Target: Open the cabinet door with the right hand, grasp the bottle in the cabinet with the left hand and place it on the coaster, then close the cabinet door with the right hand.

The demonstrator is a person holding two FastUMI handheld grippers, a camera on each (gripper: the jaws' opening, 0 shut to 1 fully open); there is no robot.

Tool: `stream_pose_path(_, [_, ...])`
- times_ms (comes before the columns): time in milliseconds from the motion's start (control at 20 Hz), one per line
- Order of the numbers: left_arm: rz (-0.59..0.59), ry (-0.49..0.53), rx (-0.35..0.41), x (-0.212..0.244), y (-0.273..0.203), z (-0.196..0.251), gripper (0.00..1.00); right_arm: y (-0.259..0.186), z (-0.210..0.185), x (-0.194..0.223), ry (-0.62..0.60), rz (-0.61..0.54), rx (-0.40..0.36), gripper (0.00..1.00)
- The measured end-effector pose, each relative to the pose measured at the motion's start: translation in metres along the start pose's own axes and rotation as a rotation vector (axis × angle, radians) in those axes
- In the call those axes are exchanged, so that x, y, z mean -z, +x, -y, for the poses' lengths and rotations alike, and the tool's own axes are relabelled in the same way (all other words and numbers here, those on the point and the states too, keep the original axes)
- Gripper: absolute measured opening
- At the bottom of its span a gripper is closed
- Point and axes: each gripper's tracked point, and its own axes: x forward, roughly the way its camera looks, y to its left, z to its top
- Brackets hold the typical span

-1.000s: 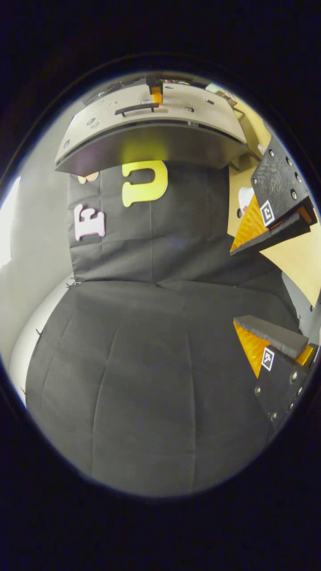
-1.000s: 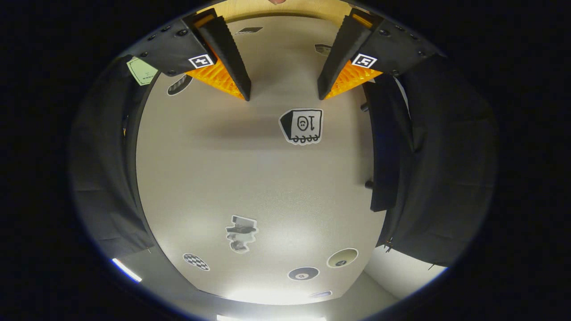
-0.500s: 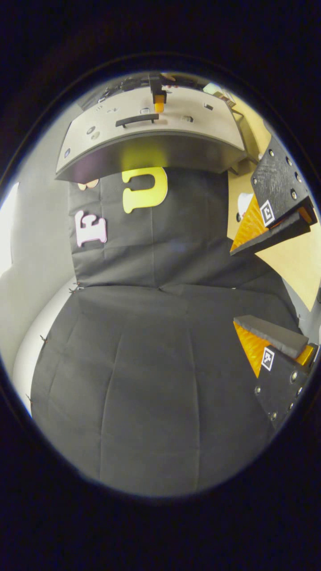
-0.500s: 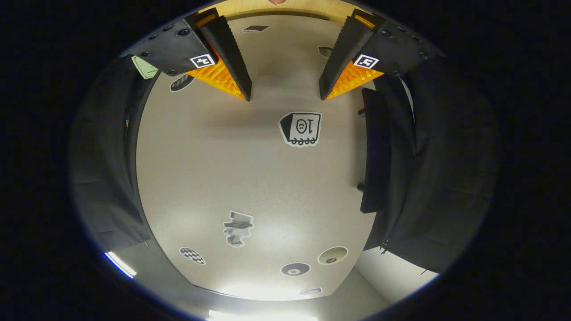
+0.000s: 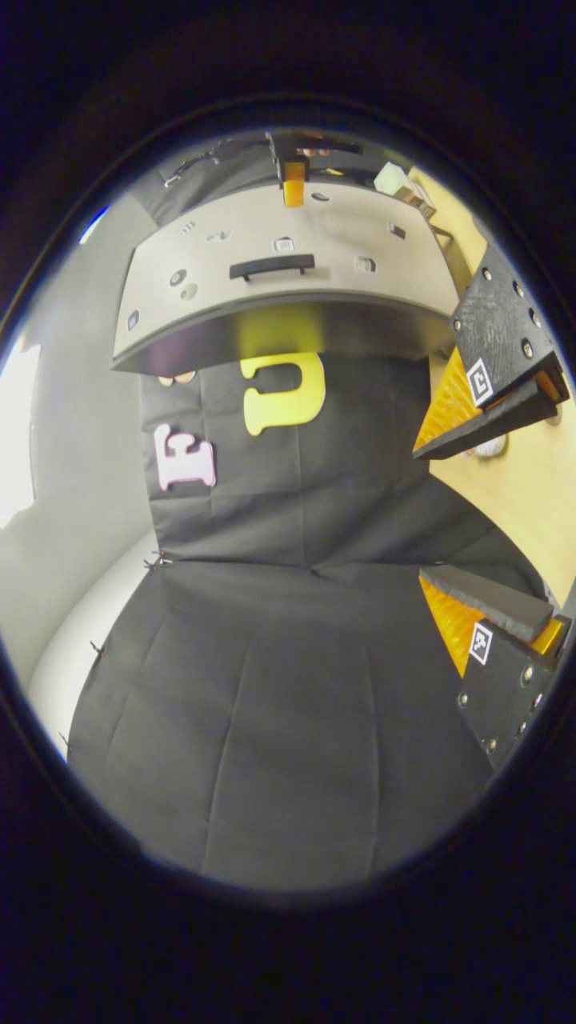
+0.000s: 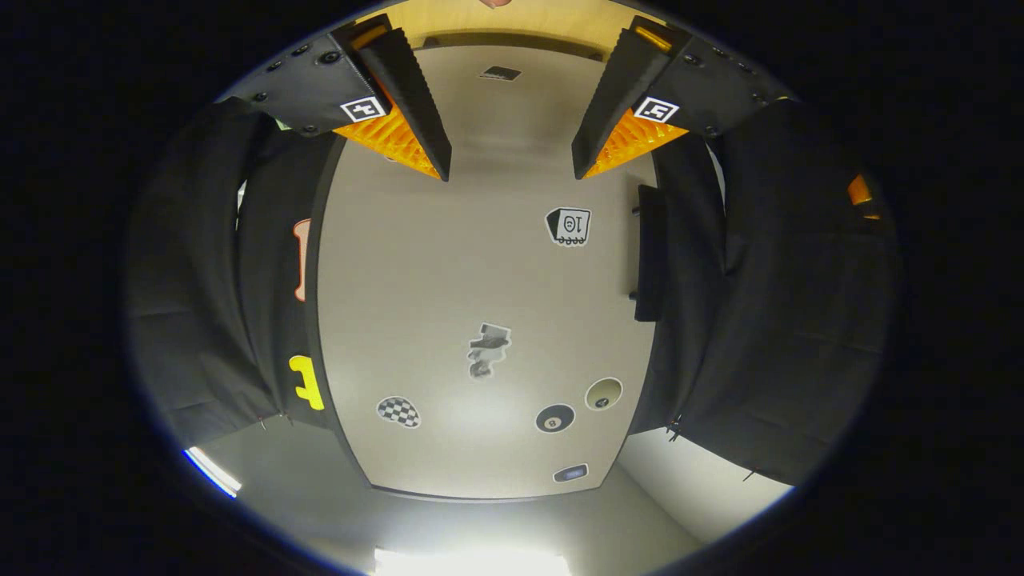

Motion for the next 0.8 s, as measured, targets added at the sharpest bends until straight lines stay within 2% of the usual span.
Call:
stream_pose_path(400, [0.049,-0.02,0.136,-0.036,-0.005,0.103,0.8,-0.073,0.092,-0.007,0.008,0.009,0.092,0.96])
stream_pose_path(550, [0.069,-0.014,0.171,-0.047,-0.01,0.128,0.8,-0.097,0.127,-0.009,0.02,0.019,0.131,0.95])
stream_pose_path(650, [0.079,-0.002,0.19,-0.057,-0.015,0.144,0.84,-0.113,0.149,-0.009,0.026,0.024,0.152,0.96])
stream_pose_path(800, [0.088,0.005,0.212,-0.067,-0.027,0.167,0.82,-0.138,0.178,-0.008,0.035,0.034,0.175,0.95])
